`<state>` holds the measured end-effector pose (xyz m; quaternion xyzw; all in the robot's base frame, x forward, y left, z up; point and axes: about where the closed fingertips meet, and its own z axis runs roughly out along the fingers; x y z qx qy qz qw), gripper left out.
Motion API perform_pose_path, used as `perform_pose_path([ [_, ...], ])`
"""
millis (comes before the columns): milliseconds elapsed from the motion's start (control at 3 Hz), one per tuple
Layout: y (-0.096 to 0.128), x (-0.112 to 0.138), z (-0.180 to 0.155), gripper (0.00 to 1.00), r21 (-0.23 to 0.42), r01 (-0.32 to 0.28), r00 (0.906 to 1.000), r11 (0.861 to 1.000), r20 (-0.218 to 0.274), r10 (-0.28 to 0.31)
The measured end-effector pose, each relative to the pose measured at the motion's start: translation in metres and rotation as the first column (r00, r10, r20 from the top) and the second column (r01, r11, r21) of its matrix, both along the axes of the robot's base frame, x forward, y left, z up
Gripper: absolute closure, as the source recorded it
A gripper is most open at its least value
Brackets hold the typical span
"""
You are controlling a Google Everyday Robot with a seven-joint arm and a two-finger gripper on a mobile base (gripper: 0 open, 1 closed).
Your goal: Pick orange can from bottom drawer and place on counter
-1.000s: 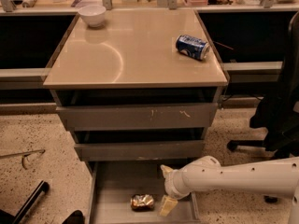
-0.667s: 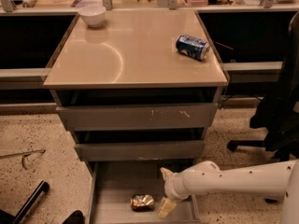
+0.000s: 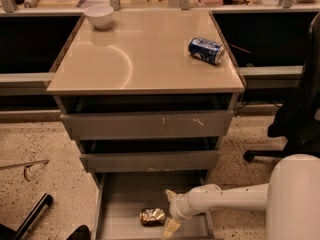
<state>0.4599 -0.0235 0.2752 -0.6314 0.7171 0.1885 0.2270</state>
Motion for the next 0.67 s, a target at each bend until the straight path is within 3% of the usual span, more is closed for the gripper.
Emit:
perform_pose_path([
  [333,0.0159,0.0034,-0.0402,0.0,0.019,-0.025,0.9987,1.0,-0.045,0.026],
  [667,0.016,0.0034,-0.0402,0.0,0.019,-0.025,0.9987,1.0,-0.045,0.026],
])
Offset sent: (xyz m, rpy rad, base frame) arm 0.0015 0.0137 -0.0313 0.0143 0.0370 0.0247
